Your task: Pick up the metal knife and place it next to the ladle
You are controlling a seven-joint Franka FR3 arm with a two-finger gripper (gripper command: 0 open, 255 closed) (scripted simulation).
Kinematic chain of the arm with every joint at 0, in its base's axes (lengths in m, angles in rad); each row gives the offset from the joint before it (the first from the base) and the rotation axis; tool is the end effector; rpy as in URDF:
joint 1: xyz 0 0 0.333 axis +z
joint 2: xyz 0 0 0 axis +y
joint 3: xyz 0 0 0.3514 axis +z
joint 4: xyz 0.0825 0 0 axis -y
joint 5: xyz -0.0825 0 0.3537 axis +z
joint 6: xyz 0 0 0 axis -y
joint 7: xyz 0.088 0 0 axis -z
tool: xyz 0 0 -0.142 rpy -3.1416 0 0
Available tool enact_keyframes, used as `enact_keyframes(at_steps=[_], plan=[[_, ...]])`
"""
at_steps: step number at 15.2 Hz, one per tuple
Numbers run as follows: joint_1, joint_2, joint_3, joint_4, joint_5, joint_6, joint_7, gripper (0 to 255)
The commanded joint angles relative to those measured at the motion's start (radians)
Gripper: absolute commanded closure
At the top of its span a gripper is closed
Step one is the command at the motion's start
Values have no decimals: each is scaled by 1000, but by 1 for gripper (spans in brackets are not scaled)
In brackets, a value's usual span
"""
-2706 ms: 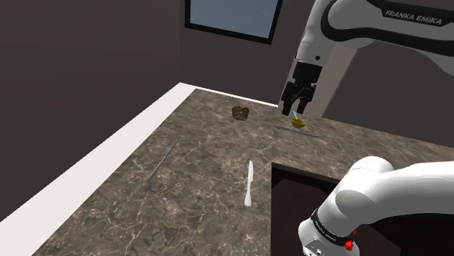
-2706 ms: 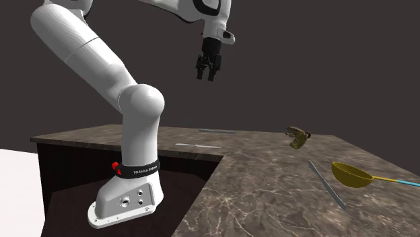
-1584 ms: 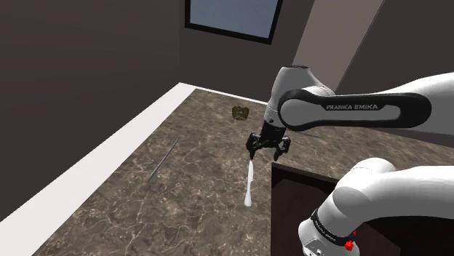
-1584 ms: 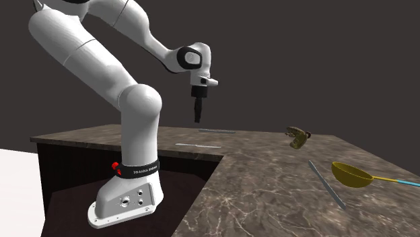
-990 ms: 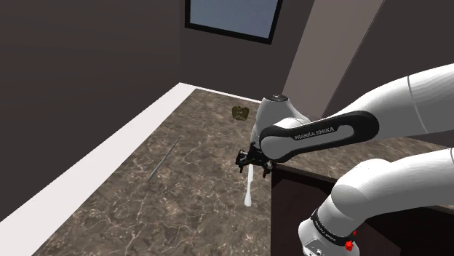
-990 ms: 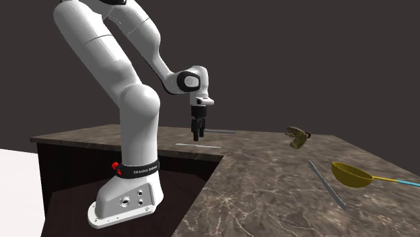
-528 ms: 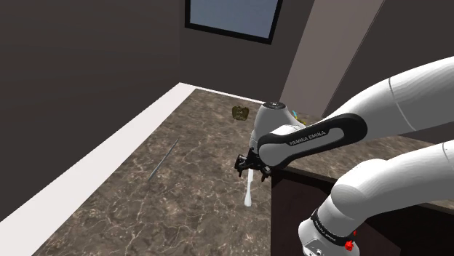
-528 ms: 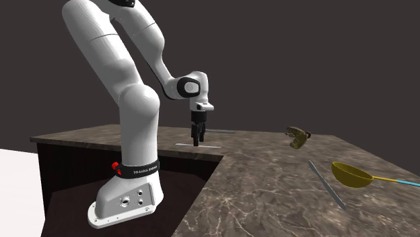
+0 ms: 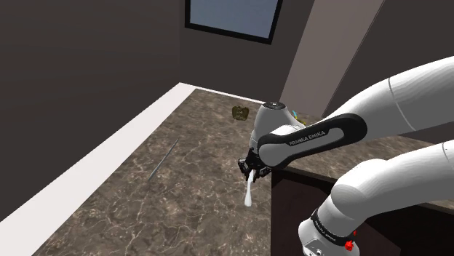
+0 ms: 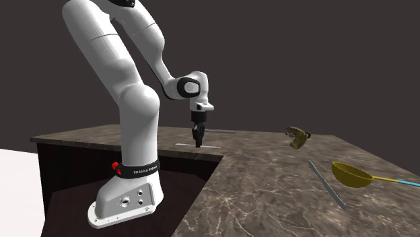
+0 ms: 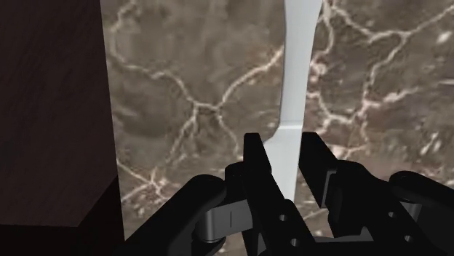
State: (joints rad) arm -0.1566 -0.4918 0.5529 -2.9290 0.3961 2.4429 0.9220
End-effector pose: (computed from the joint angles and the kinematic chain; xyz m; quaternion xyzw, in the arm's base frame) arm 0.2704 0.0987 0.3054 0.9015 -0.4327 -0.0066 0.0064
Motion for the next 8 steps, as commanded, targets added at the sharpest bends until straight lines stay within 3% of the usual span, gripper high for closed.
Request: enact_keyframes(at_steps=[1, 8], plan=[[0, 0, 0, 0, 0, 0, 0, 255], [3, -18, -6, 4, -1, -22, -1, 255]])
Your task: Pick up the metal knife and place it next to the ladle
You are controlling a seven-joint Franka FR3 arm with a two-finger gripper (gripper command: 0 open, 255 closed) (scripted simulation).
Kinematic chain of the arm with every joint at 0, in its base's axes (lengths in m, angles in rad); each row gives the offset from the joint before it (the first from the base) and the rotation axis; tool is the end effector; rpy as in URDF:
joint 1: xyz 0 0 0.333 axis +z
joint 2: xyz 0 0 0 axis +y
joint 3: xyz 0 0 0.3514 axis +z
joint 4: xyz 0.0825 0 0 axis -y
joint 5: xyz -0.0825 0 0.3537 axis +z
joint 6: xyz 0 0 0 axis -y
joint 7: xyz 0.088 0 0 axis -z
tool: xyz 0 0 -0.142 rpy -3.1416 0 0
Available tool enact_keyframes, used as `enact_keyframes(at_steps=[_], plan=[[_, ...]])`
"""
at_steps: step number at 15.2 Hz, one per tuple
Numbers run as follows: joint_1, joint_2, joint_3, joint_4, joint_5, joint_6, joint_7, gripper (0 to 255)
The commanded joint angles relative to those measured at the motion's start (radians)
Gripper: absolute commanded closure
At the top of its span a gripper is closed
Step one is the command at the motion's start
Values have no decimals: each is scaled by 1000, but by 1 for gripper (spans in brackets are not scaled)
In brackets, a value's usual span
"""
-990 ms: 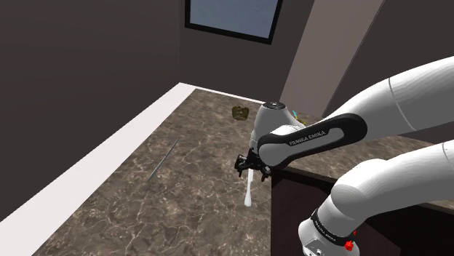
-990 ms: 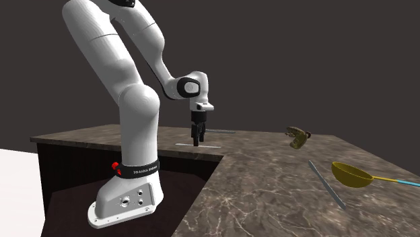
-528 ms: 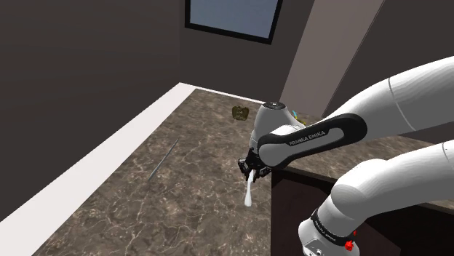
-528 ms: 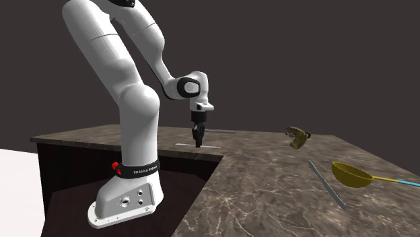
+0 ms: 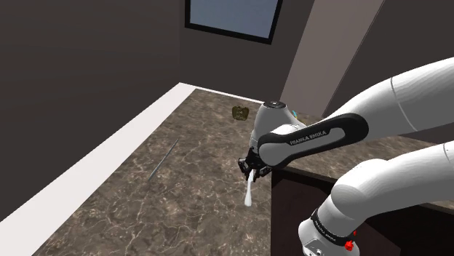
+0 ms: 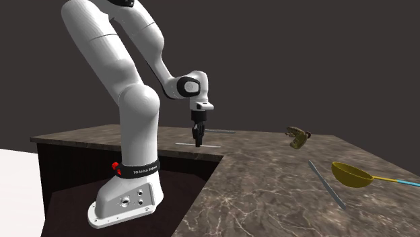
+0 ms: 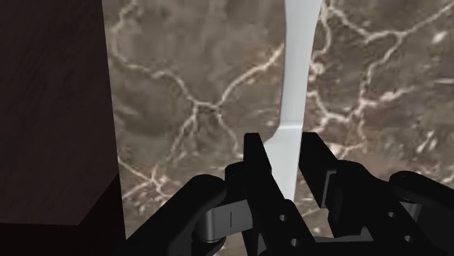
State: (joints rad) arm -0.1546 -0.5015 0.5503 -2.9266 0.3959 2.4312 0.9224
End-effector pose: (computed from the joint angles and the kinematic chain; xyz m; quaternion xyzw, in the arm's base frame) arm 0.2698 0.0991 0.3078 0.9015 -0.4327 -0.0064 0.0064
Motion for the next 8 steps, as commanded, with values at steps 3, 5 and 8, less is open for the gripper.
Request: enact_keyframes(at_steps=[3, 5, 8], plan=[[6, -59, -20, 16, -7, -75, -3, 255], [8, -90, -31, 28, -12, -117, -3, 255], [11, -132, -48, 46, -21, -178, -3, 255]])
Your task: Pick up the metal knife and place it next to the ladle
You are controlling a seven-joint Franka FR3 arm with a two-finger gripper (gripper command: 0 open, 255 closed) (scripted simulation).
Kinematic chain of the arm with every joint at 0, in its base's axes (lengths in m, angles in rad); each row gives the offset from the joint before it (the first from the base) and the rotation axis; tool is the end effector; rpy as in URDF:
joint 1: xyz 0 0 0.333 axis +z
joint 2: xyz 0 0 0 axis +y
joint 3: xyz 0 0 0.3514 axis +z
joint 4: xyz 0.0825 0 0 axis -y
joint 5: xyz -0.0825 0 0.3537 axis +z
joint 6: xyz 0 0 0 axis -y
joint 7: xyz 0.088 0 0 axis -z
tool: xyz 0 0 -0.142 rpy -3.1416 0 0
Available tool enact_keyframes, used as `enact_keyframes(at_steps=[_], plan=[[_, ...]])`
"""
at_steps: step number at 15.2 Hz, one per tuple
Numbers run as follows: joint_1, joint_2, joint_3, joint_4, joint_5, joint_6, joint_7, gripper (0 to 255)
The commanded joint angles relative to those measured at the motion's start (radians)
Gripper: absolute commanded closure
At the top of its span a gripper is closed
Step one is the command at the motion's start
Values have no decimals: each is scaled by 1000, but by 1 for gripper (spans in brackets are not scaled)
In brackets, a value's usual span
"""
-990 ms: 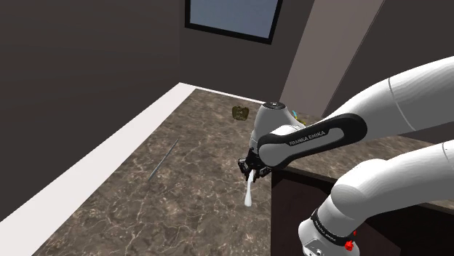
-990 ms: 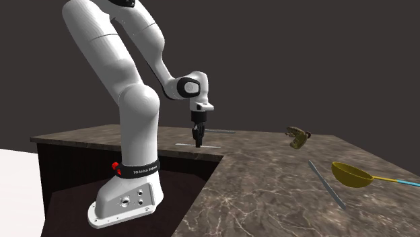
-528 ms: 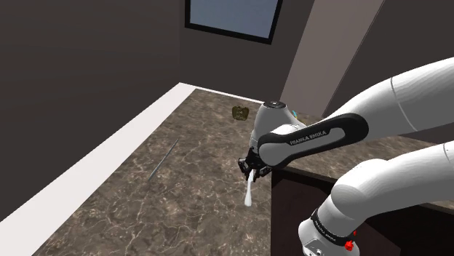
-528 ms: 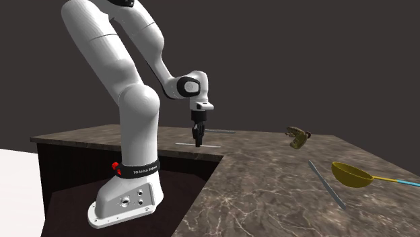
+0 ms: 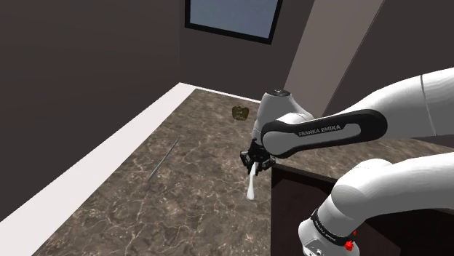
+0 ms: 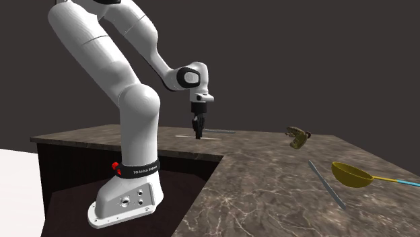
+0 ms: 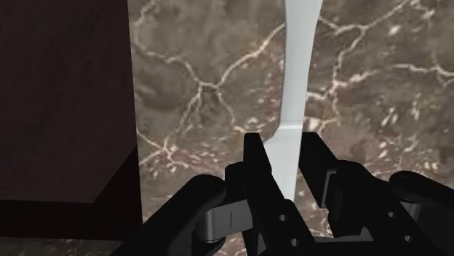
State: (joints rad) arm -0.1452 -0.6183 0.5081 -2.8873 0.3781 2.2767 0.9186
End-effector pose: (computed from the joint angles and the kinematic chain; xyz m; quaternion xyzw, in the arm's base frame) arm 0.2632 0.0988 0.3411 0.9015 -0.4328 -0.0062 0.0062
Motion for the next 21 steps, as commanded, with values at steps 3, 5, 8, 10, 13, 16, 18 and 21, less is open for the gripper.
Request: enact_keyframes(at_steps=[3, 5, 8, 10, 13, 16, 18, 21], plan=[[2, -52, -21, 28, -13, -81, 1, 255], [2, -74, -32, 44, -21, -118, 1, 255], [1, -103, -47, 69, -32, -172, 2, 255], [0, -120, -56, 87, -39, -207, 3, 255], [-3, -142, -70, 115, -51, -257, 4, 255], [-16, -164, -101, 118, -71, -284, -23, 255], [-44, -184, -150, 96, -104, -288, -77, 255], [-94, -202, -222, 74, -158, -289, -159, 255]])
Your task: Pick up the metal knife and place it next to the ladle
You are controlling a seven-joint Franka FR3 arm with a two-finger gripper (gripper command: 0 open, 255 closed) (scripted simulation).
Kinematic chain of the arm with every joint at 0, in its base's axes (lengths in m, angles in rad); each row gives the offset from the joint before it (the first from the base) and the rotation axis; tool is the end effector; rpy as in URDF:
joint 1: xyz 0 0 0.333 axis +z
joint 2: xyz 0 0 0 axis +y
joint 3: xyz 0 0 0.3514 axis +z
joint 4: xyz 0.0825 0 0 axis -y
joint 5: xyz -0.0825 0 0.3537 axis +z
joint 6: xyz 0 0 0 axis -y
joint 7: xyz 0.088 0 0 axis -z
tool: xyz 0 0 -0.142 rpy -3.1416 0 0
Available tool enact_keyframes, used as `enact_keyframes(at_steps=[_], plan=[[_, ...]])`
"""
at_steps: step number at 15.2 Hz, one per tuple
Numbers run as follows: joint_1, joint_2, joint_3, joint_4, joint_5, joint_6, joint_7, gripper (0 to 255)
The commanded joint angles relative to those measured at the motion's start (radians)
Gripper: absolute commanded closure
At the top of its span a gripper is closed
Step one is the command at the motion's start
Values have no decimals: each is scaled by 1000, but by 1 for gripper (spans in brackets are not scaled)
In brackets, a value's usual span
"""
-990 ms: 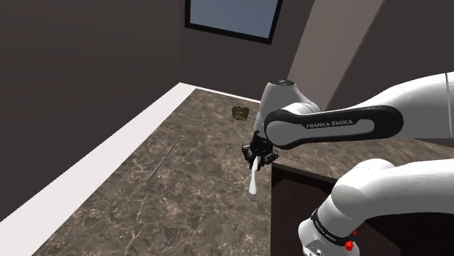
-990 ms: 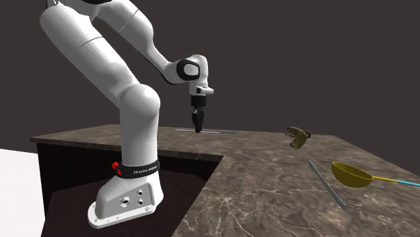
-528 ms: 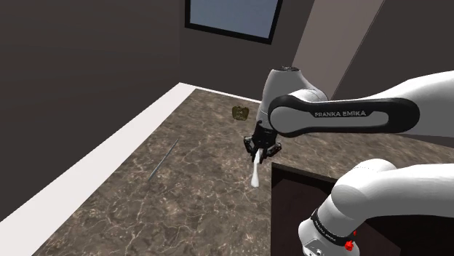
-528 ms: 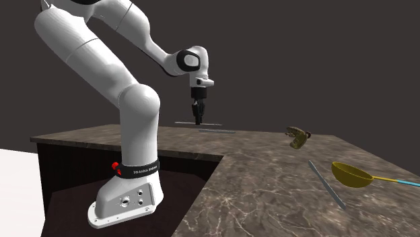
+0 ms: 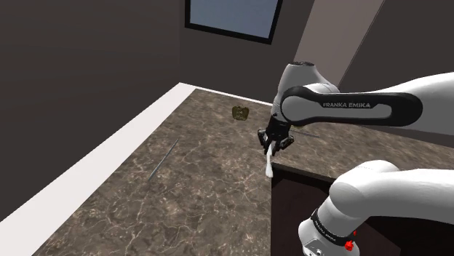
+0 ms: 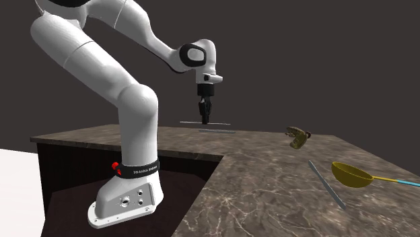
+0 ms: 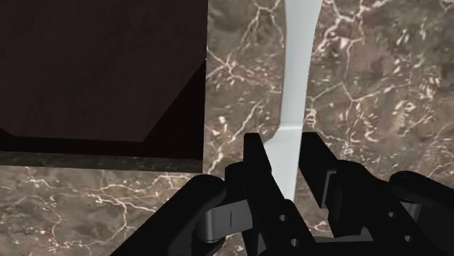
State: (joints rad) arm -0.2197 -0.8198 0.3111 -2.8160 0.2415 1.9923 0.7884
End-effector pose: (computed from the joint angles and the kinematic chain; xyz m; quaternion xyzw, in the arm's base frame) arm 0.2465 0.0396 0.4093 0.9012 -0.4333 -0.0064 0.0062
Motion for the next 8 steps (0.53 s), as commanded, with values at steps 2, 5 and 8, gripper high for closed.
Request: enact_keyframes(at_steps=[2, 5, 8], plan=[[-56, -2, -73, -5, -59, -2, -83, 255], [-115, 10, -143, -6, -118, 8, -165, 255], [-174, 39, -211, 5, -176, 25, -245, 255]])
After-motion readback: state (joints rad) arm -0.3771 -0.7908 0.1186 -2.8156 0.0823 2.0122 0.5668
